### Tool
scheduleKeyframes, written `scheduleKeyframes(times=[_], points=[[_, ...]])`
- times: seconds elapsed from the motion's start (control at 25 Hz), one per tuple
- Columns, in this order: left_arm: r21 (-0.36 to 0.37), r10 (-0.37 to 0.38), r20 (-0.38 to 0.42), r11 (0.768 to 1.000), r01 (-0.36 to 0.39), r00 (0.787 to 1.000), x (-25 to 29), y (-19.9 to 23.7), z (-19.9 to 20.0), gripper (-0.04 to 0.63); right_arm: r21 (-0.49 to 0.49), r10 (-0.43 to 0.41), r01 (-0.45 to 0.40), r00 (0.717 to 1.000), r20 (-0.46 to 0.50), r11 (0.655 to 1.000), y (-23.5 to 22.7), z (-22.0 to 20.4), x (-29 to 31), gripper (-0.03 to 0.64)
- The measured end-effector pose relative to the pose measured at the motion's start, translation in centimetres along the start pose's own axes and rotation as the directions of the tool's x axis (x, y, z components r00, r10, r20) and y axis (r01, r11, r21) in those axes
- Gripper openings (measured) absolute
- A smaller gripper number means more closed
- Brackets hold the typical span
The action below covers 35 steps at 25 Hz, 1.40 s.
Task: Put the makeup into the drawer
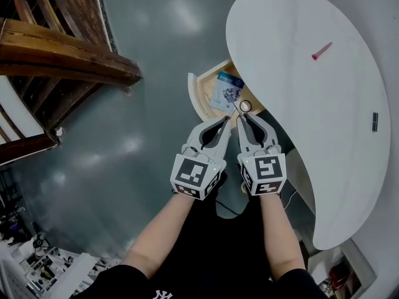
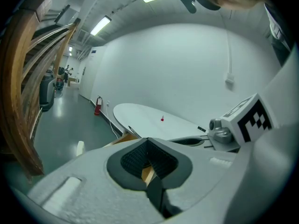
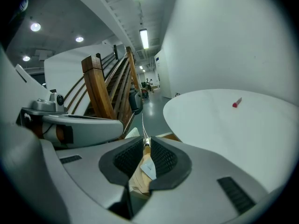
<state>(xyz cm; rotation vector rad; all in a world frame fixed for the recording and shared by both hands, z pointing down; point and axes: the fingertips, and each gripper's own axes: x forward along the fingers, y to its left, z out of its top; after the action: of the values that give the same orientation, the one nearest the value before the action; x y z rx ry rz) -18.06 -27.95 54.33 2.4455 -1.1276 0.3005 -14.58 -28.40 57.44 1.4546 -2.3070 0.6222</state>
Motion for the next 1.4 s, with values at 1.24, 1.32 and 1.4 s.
scheduleKeyframes(times=[1.24,1.32,1.4], points=[[-0.031,0.043,0.019,0.999,-0.042,0.999,2.9,5.2,-2.4,0.009,0.022,0.042,-0.040,0.994,-0.099,0.999,-1.5,-6.6,9.5,0.094],[-0.034,0.045,0.014,0.998,-0.044,0.999,2.8,5.2,-2.4,0.009,0.019,0.040,-0.038,0.994,-0.099,0.999,-1.4,-6.4,9.1,0.094],[-0.036,0.045,0.010,0.998,-0.045,0.999,2.5,4.9,-2.2,0.009,0.020,0.041,-0.039,0.994,-0.101,0.999,-1.1,-6.1,8.5,0.094]])
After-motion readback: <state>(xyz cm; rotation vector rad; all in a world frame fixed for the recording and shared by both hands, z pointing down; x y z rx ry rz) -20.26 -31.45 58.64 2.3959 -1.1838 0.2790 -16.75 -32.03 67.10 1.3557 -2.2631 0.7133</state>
